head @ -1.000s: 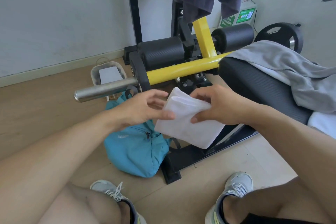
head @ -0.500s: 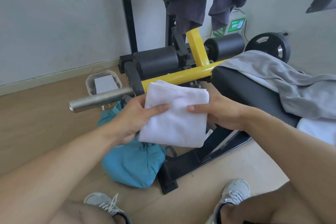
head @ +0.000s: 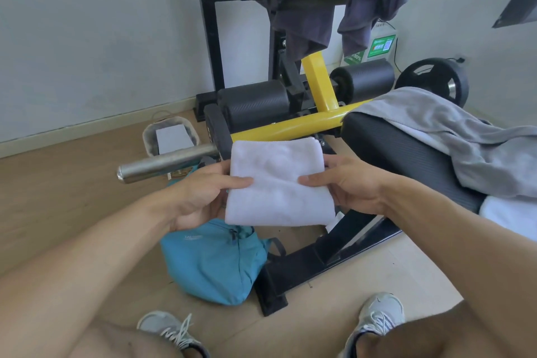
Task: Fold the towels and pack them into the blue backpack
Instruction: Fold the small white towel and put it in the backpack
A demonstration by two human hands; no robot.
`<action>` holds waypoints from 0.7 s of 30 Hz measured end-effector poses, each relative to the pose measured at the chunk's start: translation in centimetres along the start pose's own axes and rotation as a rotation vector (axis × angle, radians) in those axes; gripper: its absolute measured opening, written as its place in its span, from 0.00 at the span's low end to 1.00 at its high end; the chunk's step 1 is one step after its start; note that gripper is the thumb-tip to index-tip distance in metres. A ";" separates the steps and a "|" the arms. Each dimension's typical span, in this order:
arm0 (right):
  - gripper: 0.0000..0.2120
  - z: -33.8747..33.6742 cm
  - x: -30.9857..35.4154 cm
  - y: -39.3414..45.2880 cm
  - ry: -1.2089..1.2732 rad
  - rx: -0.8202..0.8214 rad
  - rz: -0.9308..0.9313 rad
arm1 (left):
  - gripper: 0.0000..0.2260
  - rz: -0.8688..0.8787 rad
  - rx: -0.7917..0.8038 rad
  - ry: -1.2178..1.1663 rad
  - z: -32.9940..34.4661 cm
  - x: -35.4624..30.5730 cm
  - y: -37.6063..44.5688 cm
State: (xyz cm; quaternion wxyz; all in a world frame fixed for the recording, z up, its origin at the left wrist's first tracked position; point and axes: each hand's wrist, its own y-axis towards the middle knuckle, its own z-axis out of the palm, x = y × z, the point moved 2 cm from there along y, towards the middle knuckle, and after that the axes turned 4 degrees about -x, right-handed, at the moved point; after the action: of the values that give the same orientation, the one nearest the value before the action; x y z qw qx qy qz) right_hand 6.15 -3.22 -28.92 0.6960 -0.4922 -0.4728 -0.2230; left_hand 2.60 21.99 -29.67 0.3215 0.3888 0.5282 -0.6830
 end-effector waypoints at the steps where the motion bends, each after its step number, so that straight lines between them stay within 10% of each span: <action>1: 0.20 -0.1 0.0 0.0 0.014 -0.014 0.004 | 0.17 0.011 0.002 -0.015 -0.1 0.0 0.1; 21: 0.19 1.6 1.4 -0.8 0.103 -0.167 -0.010 | 0.18 -0.036 0.047 -0.317 -1.2 -1.0 0.7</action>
State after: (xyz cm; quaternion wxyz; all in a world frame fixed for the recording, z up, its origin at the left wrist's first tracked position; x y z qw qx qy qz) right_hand 5.43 -1.88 -27.18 0.6748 -0.5340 -0.4187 -0.2900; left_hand 3.89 23.06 -29.33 0.3791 0.2741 0.4616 -0.7537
